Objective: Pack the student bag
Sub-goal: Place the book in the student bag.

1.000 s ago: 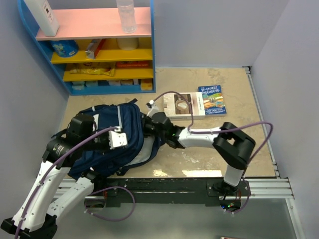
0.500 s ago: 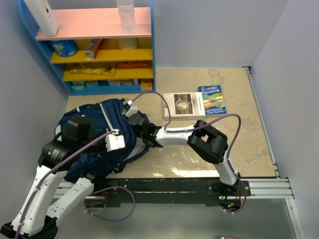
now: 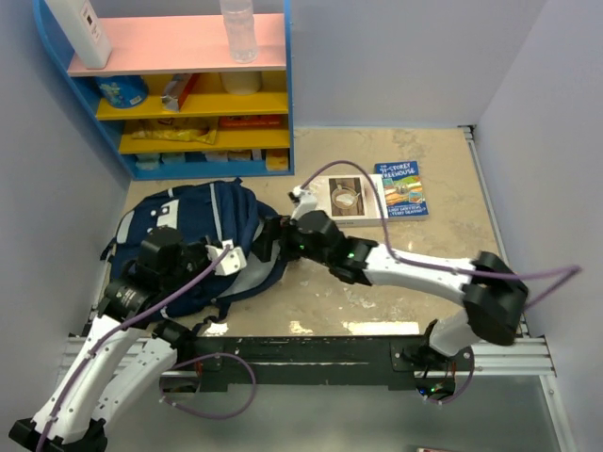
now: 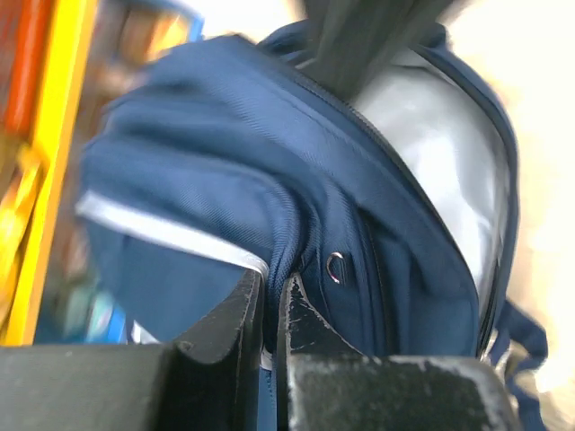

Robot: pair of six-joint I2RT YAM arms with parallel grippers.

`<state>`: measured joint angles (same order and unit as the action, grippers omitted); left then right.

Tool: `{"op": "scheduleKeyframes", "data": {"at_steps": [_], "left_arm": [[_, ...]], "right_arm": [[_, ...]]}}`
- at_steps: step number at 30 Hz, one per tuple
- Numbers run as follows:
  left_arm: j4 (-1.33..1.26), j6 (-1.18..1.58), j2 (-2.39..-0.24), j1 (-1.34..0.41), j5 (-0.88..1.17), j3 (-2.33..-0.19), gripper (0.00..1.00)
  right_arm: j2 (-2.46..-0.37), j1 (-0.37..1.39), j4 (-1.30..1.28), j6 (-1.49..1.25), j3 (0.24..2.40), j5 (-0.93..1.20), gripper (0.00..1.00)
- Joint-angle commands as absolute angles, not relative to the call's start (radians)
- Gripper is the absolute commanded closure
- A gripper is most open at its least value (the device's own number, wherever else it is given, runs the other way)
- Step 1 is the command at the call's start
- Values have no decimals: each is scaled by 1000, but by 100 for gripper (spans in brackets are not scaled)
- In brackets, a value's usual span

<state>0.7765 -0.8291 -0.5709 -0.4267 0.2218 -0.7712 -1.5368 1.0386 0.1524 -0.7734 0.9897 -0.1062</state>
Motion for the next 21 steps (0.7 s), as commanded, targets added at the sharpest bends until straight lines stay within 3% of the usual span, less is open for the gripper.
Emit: {"op": "scheduleKeyframes", "data": {"at_steps": [1, 3, 6, 14, 21], "left_arm": [[555, -789, -597, -380, -57, -739, 100], [546, -770, -598, -374, -69, -749, 100], [493, -703, -615, -374, -241, -762, 100], [422, -634, -588, -374, -434, -778, 100], [485, -552, -574, -374, -327, -804, 100]], "right_arm": [[-1283, 987, 112, -695, 886, -198, 1], [-1241, 956, 124, -695, 824, -199, 1], [-1229, 937, 80, -678, 773, -232, 1], [-1394, 937, 155, -635, 770, -172, 1], [-1552, 976, 133, -467, 922, -271, 1]]}}
